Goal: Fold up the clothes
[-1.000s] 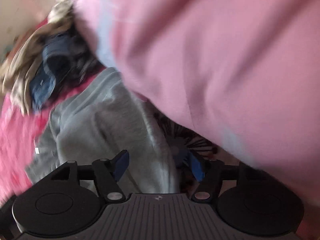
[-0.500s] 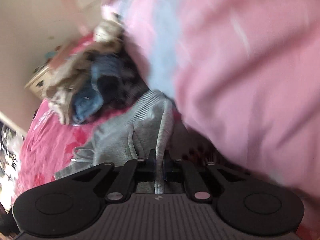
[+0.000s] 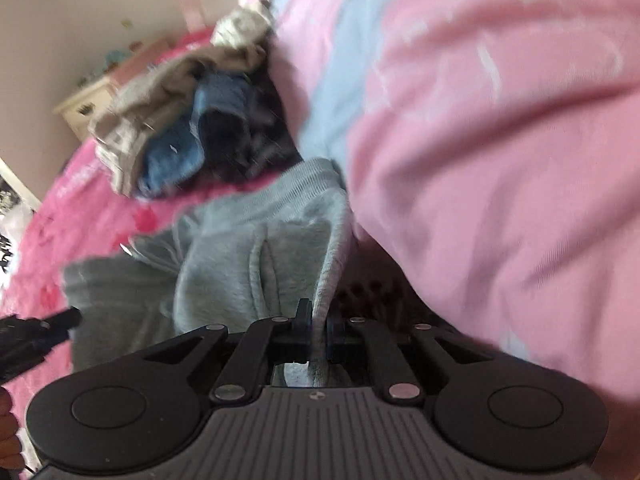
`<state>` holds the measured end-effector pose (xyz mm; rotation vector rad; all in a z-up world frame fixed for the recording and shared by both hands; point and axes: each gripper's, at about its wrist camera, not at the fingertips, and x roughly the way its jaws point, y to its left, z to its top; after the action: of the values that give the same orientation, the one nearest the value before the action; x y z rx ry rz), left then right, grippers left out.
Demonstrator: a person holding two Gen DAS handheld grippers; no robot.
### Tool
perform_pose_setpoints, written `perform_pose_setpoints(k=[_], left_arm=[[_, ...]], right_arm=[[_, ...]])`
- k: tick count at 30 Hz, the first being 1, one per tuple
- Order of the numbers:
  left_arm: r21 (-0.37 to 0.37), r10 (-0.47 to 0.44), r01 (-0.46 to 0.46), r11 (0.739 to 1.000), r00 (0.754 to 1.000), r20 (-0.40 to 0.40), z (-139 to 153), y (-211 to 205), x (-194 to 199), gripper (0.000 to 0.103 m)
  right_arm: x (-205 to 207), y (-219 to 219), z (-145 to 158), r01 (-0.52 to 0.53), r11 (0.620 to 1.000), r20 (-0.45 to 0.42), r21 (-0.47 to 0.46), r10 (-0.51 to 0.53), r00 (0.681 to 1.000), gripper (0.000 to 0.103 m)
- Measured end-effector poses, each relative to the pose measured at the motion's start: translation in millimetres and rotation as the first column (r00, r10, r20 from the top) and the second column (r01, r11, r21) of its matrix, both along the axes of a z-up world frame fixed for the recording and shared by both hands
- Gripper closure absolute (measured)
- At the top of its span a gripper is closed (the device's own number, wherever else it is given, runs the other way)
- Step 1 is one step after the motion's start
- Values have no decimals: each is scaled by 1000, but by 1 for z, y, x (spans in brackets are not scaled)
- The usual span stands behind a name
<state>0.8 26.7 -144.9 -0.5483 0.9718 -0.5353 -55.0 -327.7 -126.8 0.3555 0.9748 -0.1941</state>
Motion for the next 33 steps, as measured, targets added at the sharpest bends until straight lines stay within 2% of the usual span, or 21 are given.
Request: perform_pose_setpoints(k=[2,6,11,15,17,18,20,25,27,30,33], left_arm=[[16,-67,67,998,998,-5,-4,-13,2,71],[99,-125,124,987,992,3,-13,-33,13,68],[167,-122,122,978,992,-10,-20,-36,21,67],[228,-110,104,968,994,17,-1,-23,12,66],[235,-73,64,970,997,29,7,-7,6,60],[236,-55,46,971,998,32,10,0,5,57],[235,-30,22,972,999,28,12,10,8,43],[238,-9,11,971,1000,-11,-2,16,29,30],[213,11,-1,977,999,-46,-13,18,38,28],[137,32,-17,990,993,-114,-30,21,53,27],[94,36,-23,995,989,-141,-39,16,62,27]], right_arm=[[1,-4,-6,10,1000,-40,13,-10,999,90],[-4,-10,-17,25,999,-73,44,-21,997,66],[-7,-22,-30,46,992,-45,119,-40,998,50],[0,-28,-38,68,986,-30,152,-64,997,49],[2,-28,-39,67,985,-8,159,-66,998,48],[4,-28,-41,65,985,-1,161,-66,998,47],[6,-28,-44,65,986,6,156,-67,998,44],[13,-25,-49,70,991,3,117,-71,997,37],[13,-26,-49,70,991,1,118,-71,997,37],[14,-26,-50,68,990,1,122,-69,998,37],[14,-26,-50,77,990,9,120,-79,997,36]])
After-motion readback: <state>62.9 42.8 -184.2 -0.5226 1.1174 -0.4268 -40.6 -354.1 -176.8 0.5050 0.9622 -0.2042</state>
